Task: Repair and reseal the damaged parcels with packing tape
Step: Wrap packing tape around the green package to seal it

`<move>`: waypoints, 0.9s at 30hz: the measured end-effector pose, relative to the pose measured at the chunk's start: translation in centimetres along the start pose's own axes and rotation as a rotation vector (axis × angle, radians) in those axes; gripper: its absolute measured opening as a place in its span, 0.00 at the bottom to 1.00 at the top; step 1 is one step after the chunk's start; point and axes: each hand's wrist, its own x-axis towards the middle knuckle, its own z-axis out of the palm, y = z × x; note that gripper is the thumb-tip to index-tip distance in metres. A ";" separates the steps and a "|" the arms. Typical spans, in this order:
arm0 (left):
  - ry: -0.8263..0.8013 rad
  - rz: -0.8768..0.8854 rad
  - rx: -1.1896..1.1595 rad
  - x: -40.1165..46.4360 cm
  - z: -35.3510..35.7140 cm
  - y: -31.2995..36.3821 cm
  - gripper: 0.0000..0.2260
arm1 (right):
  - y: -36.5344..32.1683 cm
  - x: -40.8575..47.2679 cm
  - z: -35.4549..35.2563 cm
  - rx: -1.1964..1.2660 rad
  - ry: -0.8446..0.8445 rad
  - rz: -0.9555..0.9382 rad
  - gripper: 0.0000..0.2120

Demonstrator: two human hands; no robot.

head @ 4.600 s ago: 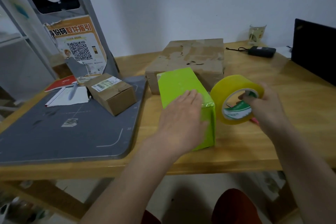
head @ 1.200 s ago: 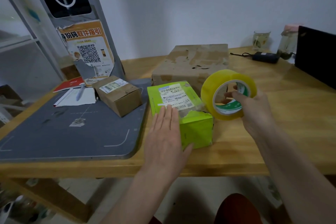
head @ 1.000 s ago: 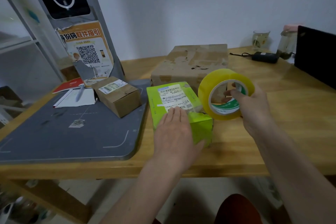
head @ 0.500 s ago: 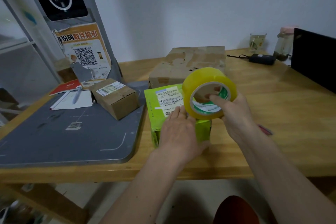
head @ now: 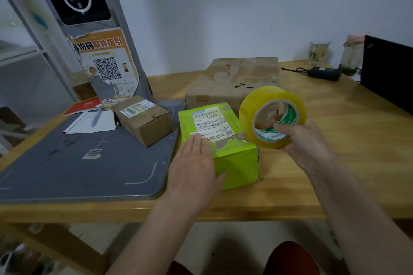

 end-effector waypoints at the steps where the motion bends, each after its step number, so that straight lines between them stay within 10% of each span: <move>1: -0.011 -0.022 0.013 -0.1 -0.1 0.0 0.41 | 0.0 -0.1 0.2 0.006 -0.008 -0.007 0.11; 10: -0.138 0.169 -0.128 1.6 -1.0 5.1 0.47 | 0.1 -0.5 0.0 0.015 0.022 0.003 0.10; 27: -0.113 0.126 0.040 3.5 0.7 3.0 0.27 | 0.2 -1.0 -3.3 -0.042 0.047 0.001 0.08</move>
